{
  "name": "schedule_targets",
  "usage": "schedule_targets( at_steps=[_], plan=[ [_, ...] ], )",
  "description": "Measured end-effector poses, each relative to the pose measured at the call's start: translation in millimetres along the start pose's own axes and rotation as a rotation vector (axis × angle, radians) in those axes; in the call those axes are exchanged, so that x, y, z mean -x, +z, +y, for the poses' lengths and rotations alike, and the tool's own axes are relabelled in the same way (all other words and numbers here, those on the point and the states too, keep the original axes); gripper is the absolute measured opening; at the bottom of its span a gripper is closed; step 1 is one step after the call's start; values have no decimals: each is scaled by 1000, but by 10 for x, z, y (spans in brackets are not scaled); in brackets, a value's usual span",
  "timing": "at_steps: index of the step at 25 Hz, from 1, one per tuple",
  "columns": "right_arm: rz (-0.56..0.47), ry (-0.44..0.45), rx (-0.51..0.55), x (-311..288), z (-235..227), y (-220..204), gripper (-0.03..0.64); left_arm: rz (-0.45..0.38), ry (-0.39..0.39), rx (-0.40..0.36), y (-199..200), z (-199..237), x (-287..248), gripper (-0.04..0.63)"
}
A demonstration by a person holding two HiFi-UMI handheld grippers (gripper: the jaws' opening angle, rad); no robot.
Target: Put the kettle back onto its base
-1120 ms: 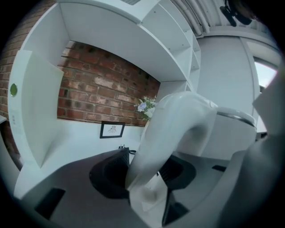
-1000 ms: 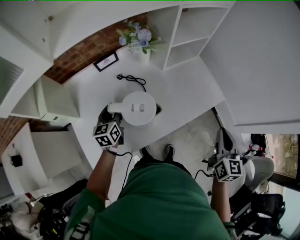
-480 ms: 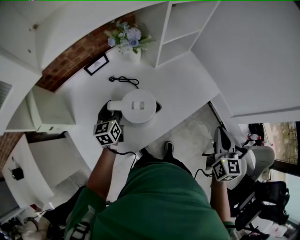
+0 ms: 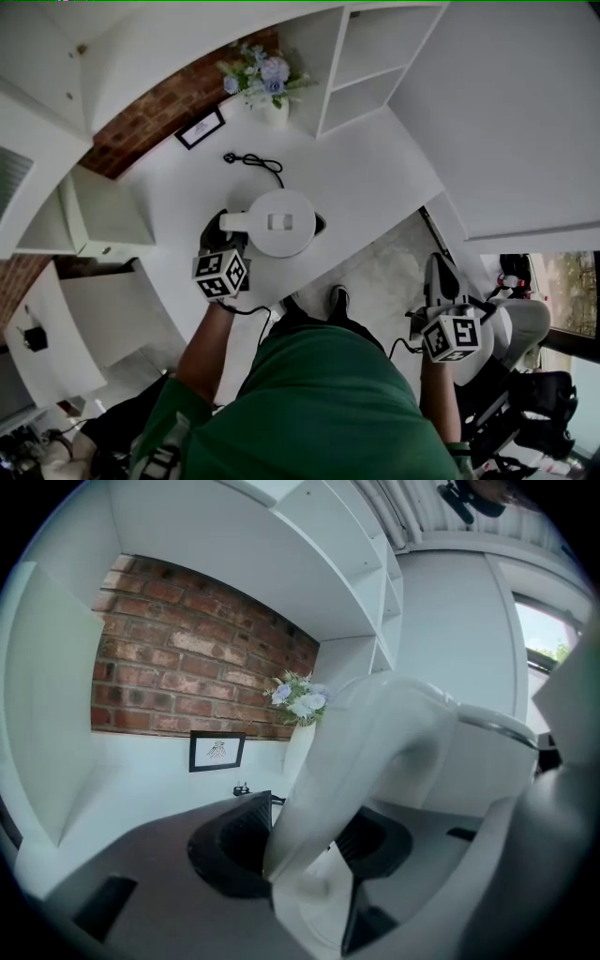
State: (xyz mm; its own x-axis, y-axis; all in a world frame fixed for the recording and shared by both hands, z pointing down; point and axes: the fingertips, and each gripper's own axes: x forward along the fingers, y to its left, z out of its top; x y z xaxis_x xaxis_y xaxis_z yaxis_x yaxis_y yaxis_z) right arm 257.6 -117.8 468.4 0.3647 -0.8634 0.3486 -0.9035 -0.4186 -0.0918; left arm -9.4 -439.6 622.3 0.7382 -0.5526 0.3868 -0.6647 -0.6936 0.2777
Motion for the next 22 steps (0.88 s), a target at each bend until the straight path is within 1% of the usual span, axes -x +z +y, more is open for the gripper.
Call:
schedule_targets(
  at_steps=[3,5,9,11,14,17,19,22],
  plan=[
    [3,19,-3,-22,-12,-25,14,-12,24,-4,-47,13,26,198],
    [4,35,-6,-33,-22,-45,14,-1,36,-17,-93,22,38,198],
    [6,70,-14,-57,-42,-84,14,74,70,-87,-203,17,88,198],
    [8,88,-22,-74,-51,-106,14,105,104,-92,-278,32,172,198],
    [12,122,-33,-103,-69,-139,14,132,149,-66,-416,16,379,198],
    [11,160,-38,-142,-76,-142,14,136,167,-28,-527,-28,622,198],
    [8,192,-38,-184,-68,-128,13,123,173,-3,-532,-27,787,198],
    [5,245,-26,-233,-40,-95,14,87,198,20,-425,2,1054,196]
  ],
)
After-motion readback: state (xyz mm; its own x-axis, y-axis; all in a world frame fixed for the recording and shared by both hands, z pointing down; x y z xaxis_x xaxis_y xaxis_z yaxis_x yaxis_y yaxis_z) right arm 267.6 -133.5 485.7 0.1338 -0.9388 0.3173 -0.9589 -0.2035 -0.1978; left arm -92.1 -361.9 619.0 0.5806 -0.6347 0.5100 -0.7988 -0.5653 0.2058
